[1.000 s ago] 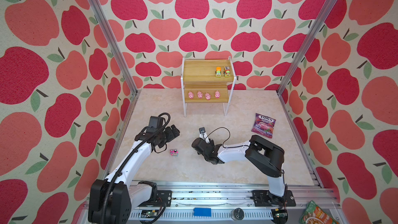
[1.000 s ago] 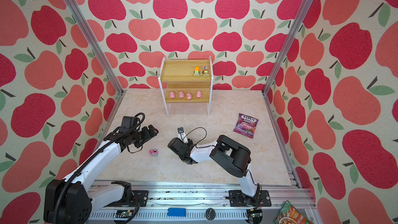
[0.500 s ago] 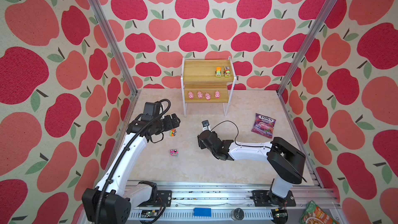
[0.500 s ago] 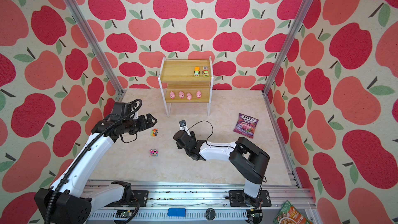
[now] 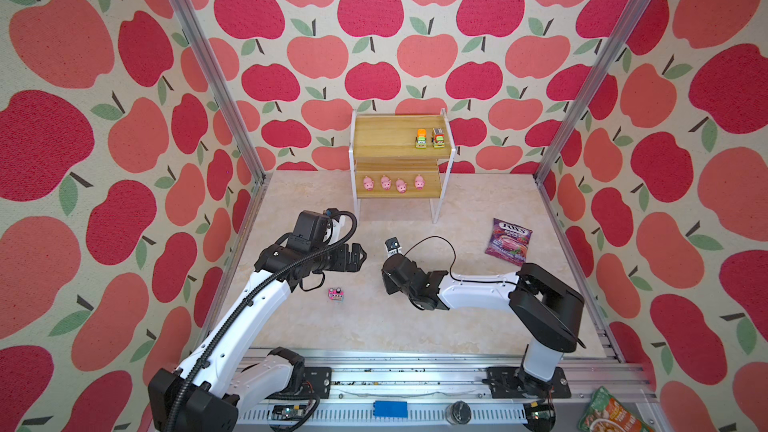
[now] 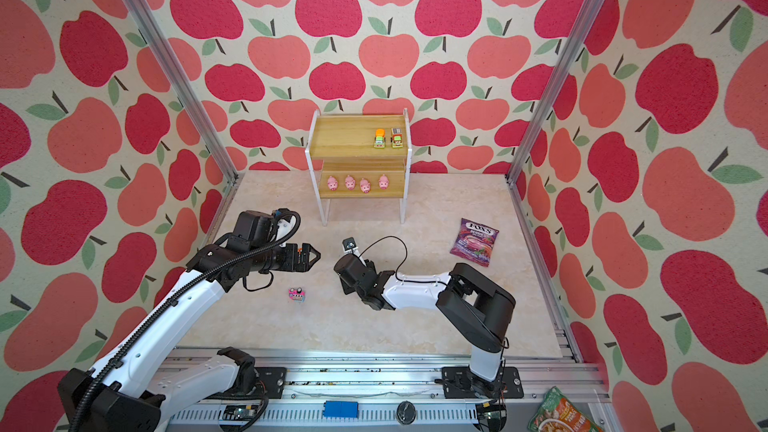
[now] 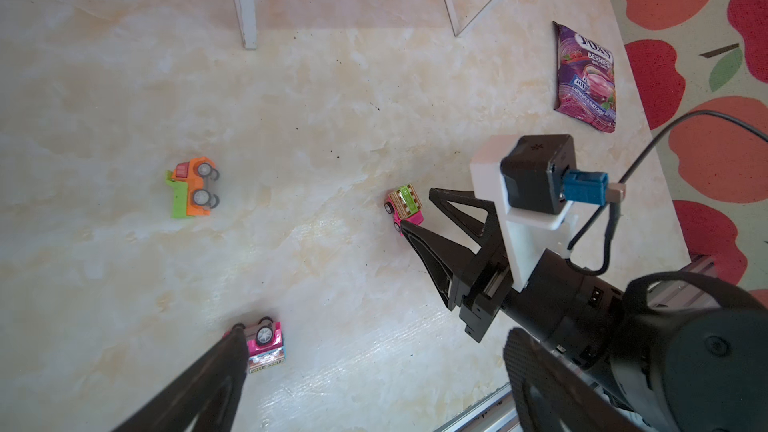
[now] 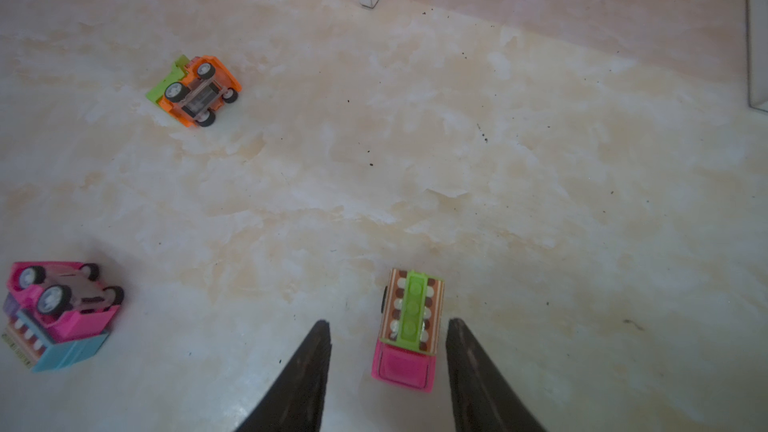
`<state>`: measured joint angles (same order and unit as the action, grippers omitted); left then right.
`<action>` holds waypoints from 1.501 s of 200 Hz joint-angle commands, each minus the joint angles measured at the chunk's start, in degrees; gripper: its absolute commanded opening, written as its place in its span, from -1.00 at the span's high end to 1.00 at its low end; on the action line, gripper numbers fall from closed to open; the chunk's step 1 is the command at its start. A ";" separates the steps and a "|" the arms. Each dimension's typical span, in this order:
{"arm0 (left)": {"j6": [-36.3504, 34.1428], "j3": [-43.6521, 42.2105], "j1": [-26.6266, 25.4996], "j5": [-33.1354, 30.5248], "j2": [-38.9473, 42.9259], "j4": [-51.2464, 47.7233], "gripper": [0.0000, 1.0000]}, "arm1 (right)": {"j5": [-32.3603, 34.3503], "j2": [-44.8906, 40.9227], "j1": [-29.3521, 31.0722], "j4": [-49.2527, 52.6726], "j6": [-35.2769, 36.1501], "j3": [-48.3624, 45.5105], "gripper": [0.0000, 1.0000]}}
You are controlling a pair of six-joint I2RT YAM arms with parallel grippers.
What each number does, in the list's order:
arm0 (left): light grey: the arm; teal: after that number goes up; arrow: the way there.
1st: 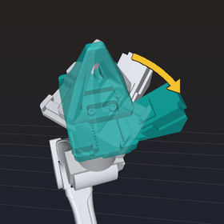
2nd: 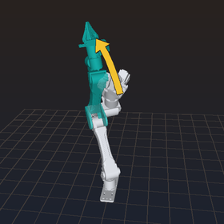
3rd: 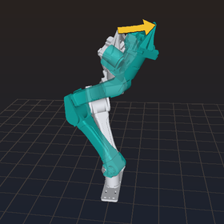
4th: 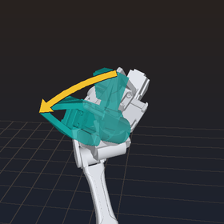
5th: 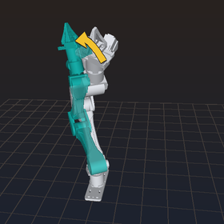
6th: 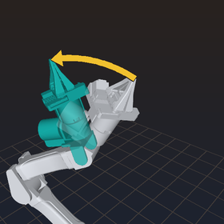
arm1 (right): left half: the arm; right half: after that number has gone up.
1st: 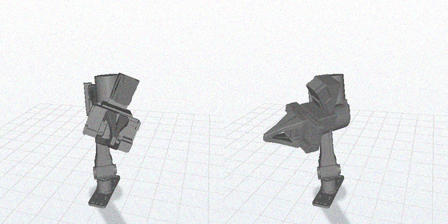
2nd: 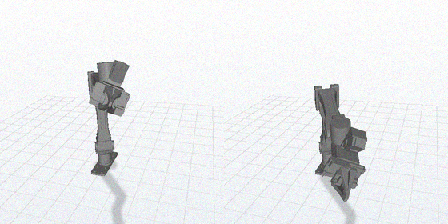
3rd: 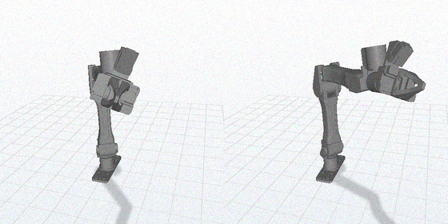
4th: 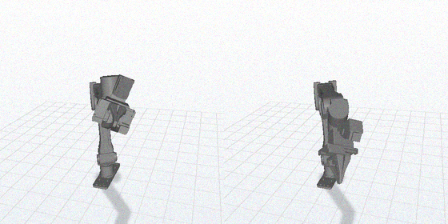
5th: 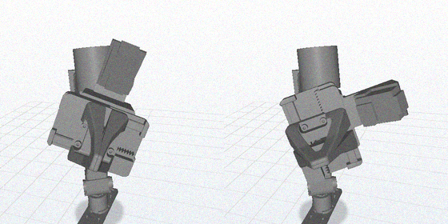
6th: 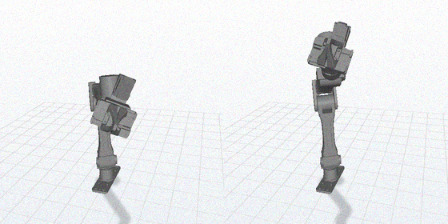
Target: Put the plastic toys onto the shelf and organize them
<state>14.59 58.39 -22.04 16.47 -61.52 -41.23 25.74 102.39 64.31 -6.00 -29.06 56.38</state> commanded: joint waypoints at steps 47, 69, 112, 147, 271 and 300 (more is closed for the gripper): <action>-2.64 -1.70 0.41 -0.37 1.68 2.03 -0.98 | -2.52 2.75 -0.99 3.60 -2.14 0.95 0.09; -2.50 -2.19 1.19 -0.07 2.21 2.46 -0.98 | -3.26 3.85 -1.36 3.98 -2.56 1.63 0.12; -2.28 -2.51 2.22 0.74 2.64 2.99 -0.98 | -4.20 5.18 -2.09 3.10 -3.22 1.97 0.23; -2.11 -2.67 2.88 1.19 2.65 3.26 -0.99 | -4.41 6.15 -2.13 2.66 -2.34 3.35 0.43; 0.44 -2.54 7.24 0.45 2.69 4.03 -0.98 | -1.58 -12.63 -2.82 16.39 8.68 11.21 0.61; 2.32 -2.06 8.83 0.62 2.98 4.78 -0.97 | -0.79 -16.32 -3.99 21.82 14.45 19.37 0.59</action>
<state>14.72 56.16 -14.33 16.93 -59.61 -37.74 22.96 89.49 61.49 8.47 -20.99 69.25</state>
